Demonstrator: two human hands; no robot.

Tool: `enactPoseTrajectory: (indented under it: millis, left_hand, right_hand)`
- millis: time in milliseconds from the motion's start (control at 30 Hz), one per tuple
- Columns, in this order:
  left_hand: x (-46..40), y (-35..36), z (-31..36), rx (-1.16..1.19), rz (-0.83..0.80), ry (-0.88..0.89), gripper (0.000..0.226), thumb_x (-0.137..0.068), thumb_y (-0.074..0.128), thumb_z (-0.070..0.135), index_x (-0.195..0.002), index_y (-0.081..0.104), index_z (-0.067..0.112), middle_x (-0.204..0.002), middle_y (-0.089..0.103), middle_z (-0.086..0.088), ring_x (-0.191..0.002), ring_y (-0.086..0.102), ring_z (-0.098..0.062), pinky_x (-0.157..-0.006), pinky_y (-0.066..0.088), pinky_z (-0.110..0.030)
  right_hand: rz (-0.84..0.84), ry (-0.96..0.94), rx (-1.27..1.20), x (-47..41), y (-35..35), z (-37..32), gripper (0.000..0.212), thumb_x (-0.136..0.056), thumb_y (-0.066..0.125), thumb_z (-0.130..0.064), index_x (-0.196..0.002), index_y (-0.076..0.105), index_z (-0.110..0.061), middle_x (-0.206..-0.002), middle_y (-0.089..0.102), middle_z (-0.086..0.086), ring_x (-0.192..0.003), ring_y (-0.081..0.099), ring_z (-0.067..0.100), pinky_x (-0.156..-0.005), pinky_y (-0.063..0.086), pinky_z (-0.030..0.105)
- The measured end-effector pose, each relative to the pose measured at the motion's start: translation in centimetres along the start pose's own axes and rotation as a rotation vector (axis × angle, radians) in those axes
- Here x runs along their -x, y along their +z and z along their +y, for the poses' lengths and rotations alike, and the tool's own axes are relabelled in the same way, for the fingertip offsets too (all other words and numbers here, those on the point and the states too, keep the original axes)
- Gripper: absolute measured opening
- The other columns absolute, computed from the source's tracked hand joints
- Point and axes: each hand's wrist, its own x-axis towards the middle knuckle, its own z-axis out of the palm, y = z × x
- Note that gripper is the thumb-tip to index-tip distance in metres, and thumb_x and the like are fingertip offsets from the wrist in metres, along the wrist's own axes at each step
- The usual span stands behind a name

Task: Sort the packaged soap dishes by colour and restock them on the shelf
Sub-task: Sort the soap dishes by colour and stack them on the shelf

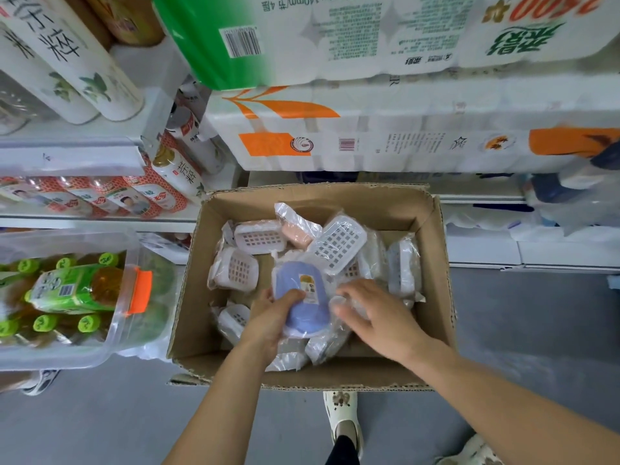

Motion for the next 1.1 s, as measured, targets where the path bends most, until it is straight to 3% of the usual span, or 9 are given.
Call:
enactPoseTrajectory:
  millis: [100, 267, 400, 467, 567, 700, 833, 967, 1100]
  left_hand:
    - [-0.8, -2.2, -0.3, 0.004, 0.044, -0.001, 0.047, -0.081, 0.076, 0.014, -0.123, 0.055, 0.014, -0.112, 0.07, -0.012, -0.096, 0.07, -0.03, -0.085, 0.059, -0.045]
    - [-2.1, -5.0, -0.1, -0.093, 0.149, 0.07, 0.05, -0.083, 0.074, 0.013, -0.127, 0.051, 0.012, -0.114, 0.066, -0.012, -0.096, 0.068, -0.029, -0.084, 0.058, -0.043]
    - [-3.0, -5.6, 0.0, -0.059, 0.147, 0.042, 0.051, -0.082, 0.076, 0.016, -0.126, 0.052, 0.013, -0.113, 0.067, -0.011, -0.097, 0.068, -0.029, -0.088, 0.057, -0.047]
    - [-3.3, -5.6, -0.1, -0.072, 0.147, 0.045, 0.05, -0.081, 0.077, 0.018, -0.125, 0.053, 0.015, -0.112, 0.068, -0.01, -0.097, 0.069, -0.028, -0.088, 0.058, -0.047]
    - [-3.9, -5.7, 0.2, -0.085, 0.177, 0.07, 0.05, -0.081, 0.076, 0.019, -0.125, 0.053, 0.011, -0.112, 0.068, -0.012, -0.095, 0.069, -0.028, -0.085, 0.058, -0.045]
    - [-4.4, -5.7, 0.9, -0.074, 0.197, 0.058, 0.048, -0.08, 0.076, 0.018, -0.122, 0.055, 0.01, -0.111, 0.068, -0.012, -0.095, 0.069, -0.029, -0.085, 0.058, -0.045]
    - [-4.4, -5.7, 1.6, -0.102, 0.216, 0.088, 0.043, -0.083, 0.074, 0.016, -0.121, 0.056, 0.008, -0.108, 0.067, -0.012, -0.088, 0.068, -0.024, -0.065, 0.053, -0.03]
    - [-4.6, -6.1, 1.7, -0.161, 0.248, 0.084, 0.043, -0.084, 0.074, 0.017, -0.122, 0.055, 0.009, -0.106, 0.067, -0.01, -0.086, 0.066, -0.022, -0.064, 0.051, -0.028]
    - [-4.5, -6.6, 1.1, -0.18, 0.253, 0.071, 0.053, -0.085, 0.074, 0.015, -0.131, 0.048, 0.011, -0.113, 0.062, -0.008, -0.092, 0.064, -0.022, -0.062, 0.048, -0.024]
  right_hand:
    - [0.017, 0.213, -0.102, -1.2, -0.8, 1.2, 0.032, -0.098, 0.05, -0.037, -0.126, 0.055, -0.021, -0.123, 0.058, -0.004, -0.114, 0.055, 0.011, -0.095, 0.047, 0.032]
    - [-0.016, 0.594, -0.327, -5.5, -0.7, 2.3, 0.047, -0.096, 0.058, -0.023, -0.14, 0.041, -0.016, -0.131, 0.056, 0.005, -0.12, 0.055, 0.023, -0.094, 0.042, 0.03]
    - [0.017, 0.98, -0.828, -9.5, 2.0, 2.9, 0.042, -0.087, 0.067, -0.027, -0.126, 0.055, -0.015, -0.113, 0.068, 0.004, -0.101, 0.065, 0.024, -0.093, 0.052, 0.043]
    - [0.124, 0.908, -0.916, -10.8, 2.4, 2.0, 0.027, -0.091, 0.061, -0.012, -0.117, 0.06, -0.02, -0.107, 0.069, 0.0, -0.097, 0.065, 0.016, -0.083, 0.053, 0.033]
    - [0.232, 0.755, -0.935, -11.4, 1.6, 0.5, 0.045, -0.091, 0.047, 0.009, -0.107, 0.062, -0.03, -0.108, 0.064, -0.009, -0.103, 0.06, 0.011, -0.087, 0.051, 0.03]
    - [0.122, 0.647, -0.889, -12.1, 0.7, 0.2, 0.059, -0.088, 0.046, 0.011, -0.112, 0.065, -0.04, -0.119, 0.062, -0.006, -0.109, 0.059, 0.014, -0.09, 0.051, 0.032]
    - [0.087, 0.464, -0.853, -12.9, 1.5, -1.9, 0.056, -0.086, 0.044, 0.013, -0.103, 0.071, -0.033, -0.117, 0.065, -0.006, -0.113, 0.058, 0.016, -0.092, 0.049, 0.029]
    - [0.064, 0.48, -0.901, -13.0, 3.6, -3.2, 0.049, -0.088, 0.038, 0.016, -0.089, 0.068, -0.023, -0.106, 0.073, 0.005, -0.107, 0.064, 0.018, -0.098, 0.05, 0.036]
    - [0.038, 0.472, -0.821, -12.5, 4.6, -3.3, 0.038, -0.092, 0.035, 0.016, -0.104, 0.063, -0.006, -0.115, 0.067, 0.017, -0.109, 0.062, 0.023, -0.097, 0.048, 0.027]
